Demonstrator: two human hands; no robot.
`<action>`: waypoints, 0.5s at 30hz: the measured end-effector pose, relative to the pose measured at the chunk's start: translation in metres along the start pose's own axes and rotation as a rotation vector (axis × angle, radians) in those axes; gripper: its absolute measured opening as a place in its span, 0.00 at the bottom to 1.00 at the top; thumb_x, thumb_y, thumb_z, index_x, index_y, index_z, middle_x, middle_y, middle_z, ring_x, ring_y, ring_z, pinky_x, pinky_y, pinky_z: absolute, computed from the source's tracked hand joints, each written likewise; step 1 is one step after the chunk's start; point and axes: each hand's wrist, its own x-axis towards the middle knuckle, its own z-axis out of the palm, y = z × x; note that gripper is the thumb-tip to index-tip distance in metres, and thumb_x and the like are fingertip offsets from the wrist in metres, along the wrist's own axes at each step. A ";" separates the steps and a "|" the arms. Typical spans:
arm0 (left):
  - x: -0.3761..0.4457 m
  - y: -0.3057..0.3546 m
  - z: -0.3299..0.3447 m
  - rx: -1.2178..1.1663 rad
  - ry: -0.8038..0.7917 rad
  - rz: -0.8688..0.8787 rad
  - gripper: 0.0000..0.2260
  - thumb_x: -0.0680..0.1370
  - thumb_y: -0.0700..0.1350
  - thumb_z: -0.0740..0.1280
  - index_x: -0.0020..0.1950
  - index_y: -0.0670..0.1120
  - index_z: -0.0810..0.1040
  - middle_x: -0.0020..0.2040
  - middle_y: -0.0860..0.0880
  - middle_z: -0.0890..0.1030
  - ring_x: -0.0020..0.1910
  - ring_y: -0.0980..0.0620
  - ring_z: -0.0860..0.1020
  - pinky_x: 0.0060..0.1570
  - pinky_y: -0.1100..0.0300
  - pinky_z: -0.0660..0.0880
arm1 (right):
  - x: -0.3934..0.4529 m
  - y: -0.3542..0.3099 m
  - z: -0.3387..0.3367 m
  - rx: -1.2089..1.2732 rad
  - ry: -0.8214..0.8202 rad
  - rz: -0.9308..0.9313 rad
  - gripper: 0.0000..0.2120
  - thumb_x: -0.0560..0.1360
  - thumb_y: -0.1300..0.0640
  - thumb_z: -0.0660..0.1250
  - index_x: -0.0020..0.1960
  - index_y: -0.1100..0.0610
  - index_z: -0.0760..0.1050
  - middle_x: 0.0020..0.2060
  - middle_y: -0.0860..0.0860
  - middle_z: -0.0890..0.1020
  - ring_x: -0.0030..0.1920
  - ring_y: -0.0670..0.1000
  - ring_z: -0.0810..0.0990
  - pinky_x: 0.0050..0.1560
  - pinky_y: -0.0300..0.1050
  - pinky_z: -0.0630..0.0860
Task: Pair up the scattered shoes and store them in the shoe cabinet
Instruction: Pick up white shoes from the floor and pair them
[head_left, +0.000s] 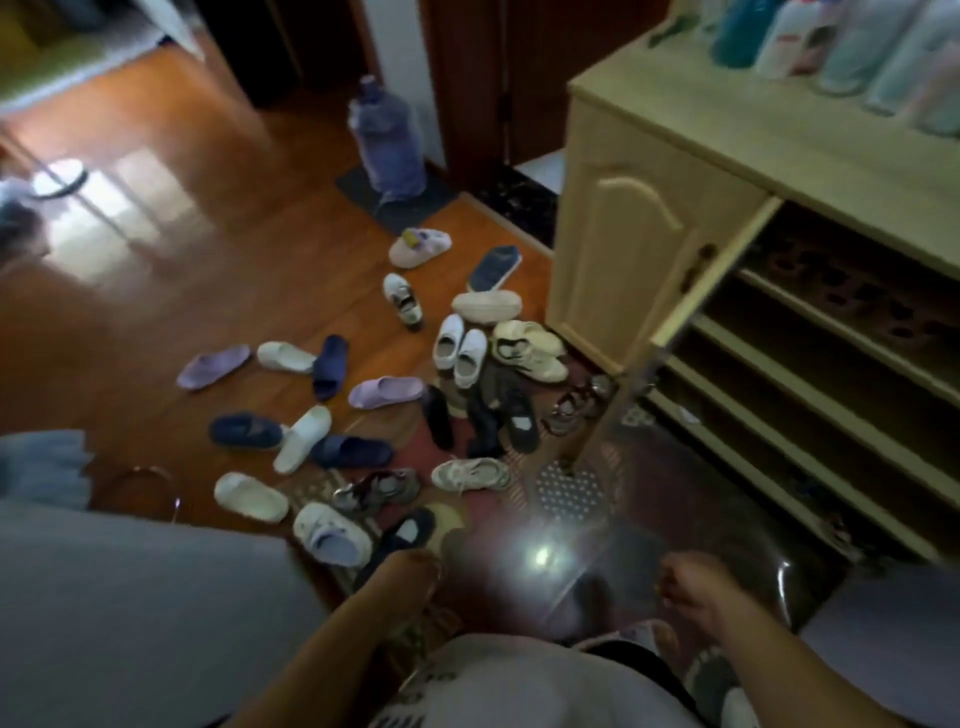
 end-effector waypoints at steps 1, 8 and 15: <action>0.001 -0.025 -0.023 -0.043 0.019 0.003 0.16 0.84 0.43 0.59 0.68 0.37 0.75 0.66 0.41 0.78 0.44 0.64 0.78 0.44 0.75 0.72 | -0.005 -0.003 0.028 -0.039 -0.021 -0.019 0.11 0.81 0.67 0.57 0.44 0.62 0.74 0.34 0.59 0.74 0.32 0.55 0.71 0.33 0.45 0.68; 0.004 -0.125 -0.100 -0.392 0.329 -0.105 0.07 0.81 0.41 0.63 0.56 0.45 0.79 0.57 0.38 0.81 0.49 0.45 0.80 0.48 0.55 0.79 | -0.041 -0.016 0.179 -0.338 -0.267 -0.061 0.05 0.80 0.65 0.59 0.51 0.59 0.73 0.41 0.61 0.73 0.37 0.56 0.73 0.34 0.44 0.67; 0.040 -0.139 -0.096 -0.634 0.264 -0.227 0.07 0.80 0.39 0.60 0.44 0.40 0.75 0.37 0.40 0.71 0.36 0.44 0.68 0.37 0.51 0.63 | -0.027 -0.089 0.222 -0.540 -0.258 -0.136 0.10 0.81 0.64 0.58 0.42 0.58 0.69 0.31 0.56 0.67 0.27 0.50 0.64 0.23 0.37 0.60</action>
